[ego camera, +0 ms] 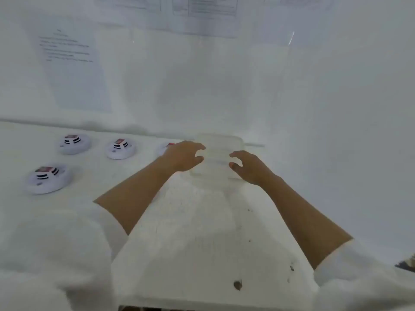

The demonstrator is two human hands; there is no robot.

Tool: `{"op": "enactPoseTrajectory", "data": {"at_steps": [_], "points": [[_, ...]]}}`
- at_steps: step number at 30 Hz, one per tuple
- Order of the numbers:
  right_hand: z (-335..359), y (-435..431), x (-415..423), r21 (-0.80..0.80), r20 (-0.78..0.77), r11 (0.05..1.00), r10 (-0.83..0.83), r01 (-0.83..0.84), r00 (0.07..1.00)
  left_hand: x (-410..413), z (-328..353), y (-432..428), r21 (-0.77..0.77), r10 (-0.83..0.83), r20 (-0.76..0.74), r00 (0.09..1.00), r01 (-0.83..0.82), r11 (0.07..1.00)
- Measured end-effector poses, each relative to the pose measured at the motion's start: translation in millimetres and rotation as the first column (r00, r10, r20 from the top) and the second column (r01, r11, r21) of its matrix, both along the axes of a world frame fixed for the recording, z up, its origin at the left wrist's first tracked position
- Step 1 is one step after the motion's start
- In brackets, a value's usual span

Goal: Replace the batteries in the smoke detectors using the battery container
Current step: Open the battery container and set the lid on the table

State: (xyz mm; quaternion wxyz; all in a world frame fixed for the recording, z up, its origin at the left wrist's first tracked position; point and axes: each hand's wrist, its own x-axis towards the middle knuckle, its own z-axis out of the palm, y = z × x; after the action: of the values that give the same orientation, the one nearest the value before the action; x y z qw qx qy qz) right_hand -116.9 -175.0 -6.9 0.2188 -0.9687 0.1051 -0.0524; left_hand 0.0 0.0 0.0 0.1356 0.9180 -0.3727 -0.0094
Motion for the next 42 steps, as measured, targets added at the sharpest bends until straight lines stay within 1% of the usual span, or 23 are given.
{"op": "enactPoseTrajectory", "data": {"at_steps": [3,10,14,15,16,18,20,21,23,24,25,26,27,28,29,31,38,42], "points": [[-2.9,-5.1,3.6,-0.023,0.019,1.000,-0.002,0.003,1.000,1.6,-4.0,-6.0,0.030,-0.007,0.003,1.000,0.007,1.000],[-11.1,-4.1,11.3,-0.040,0.101,0.999,-0.009,0.013,0.995,9.9,-6.4,-7.5,0.017,0.019,-0.002,1.000,-0.019,1.000],[-22.5,-2.1,10.7,-0.059,0.118,0.998,-0.008,0.015,0.993,8.4,-13.0,-7.6,0.016,0.030,0.050,0.998,-0.031,0.999],[-25.3,-2.0,9.9,-0.060,0.124,0.998,-0.010,0.018,0.992,9.5,-16.3,-7.9,0.000,0.028,0.030,0.999,-0.028,1.000],[-28.0,-2.3,9.2,-0.059,0.128,0.998,-0.009,0.017,0.992,10.7,-19.1,-8.2,-0.028,0.022,-0.024,0.999,-0.023,0.999],[-32.0,-4.3,8.2,-0.033,0.145,0.999,-0.019,0.024,0.989,12.8,-23.6,-8.3,-0.137,0.005,-0.158,0.987,-0.027,0.990],[-33.3,-8.4,7.4,0.027,0.182,0.999,-0.052,0.047,0.982,13.7,-24.9,-8.2,-0.266,-0.001,-0.326,0.945,-0.091,0.960],[-32.6,-11.3,6.9,0.069,0.203,0.995,-0.085,0.073,0.975,13.4,-25.2,-7.3,-0.331,-0.003,-0.438,0.899,-0.158,0.930],[-27.9,-18.5,6.4,0.151,0.200,0.978,-0.175,0.146,0.964,14.1,-25.4,-5.1,-0.389,-0.007,-0.652,0.758,-0.326,0.862],[-25.3,-22.2,6.2,0.198,0.155,0.963,-0.213,0.181,0.965,15.3,-25.0,-3.5,-0.379,-0.014,-0.728,0.686,-0.385,0.842],[-22.9,-25.6,5.9,0.280,0.085,0.939,-0.232,0.200,0.969,16.7,-24.6,-1.6,-0.362,-0.034,-0.787,0.616,-0.418,0.833],[-20.8,-28.6,5.7,0.406,0.011,0.891,-0.229,0.205,0.973,18.3,-24.6,0.2,-0.354,-0.069,-0.832,0.550,-0.432,0.829],[-19.0,-31.2,5.1,0.541,-0.054,0.816,-0.207,0.203,0.977,19.7,-24.6,2.0,-0.357,-0.109,-0.860,0.499,-0.436,0.826],[-17.7,-33.9,3.7,0.638,-0.098,0.744,-0.179,0.200,0.979,20.8,-24.8,3.7,-0.366,-0.143,-0.874,0.465,-0.436,0.822],[-16.9,-37.6,2.6,0.690,-0.122,0.697,-0.151,0.193,0.981,21.9,-25.4,4.4,-0.377,-0.167,-0.880,0.445,-0.437,0.817],[-16.1,-45.4,1.2,0.734,-0.152,0.653,-0.109,0.186,0.982,24.6,-27.2,4.7,-0.393,-0.194,-0.884,0.426,-0.449,0.802],[-15.1,-58.3,2.2,0.807,-0.223,0.558,-0.017,0.194,0.975,32.2,-29.7,1.0,-0.365,-0.186,-0.904,0.385,-0.469,0.804],[-22.9,-61.5,3.1,0.885,-0.208,0.437,0.059,0.163,0.976,33.3,-31.9,-0.9,-0.374,-0.209,-0.908,0.362,-0.482,0.792]]}}
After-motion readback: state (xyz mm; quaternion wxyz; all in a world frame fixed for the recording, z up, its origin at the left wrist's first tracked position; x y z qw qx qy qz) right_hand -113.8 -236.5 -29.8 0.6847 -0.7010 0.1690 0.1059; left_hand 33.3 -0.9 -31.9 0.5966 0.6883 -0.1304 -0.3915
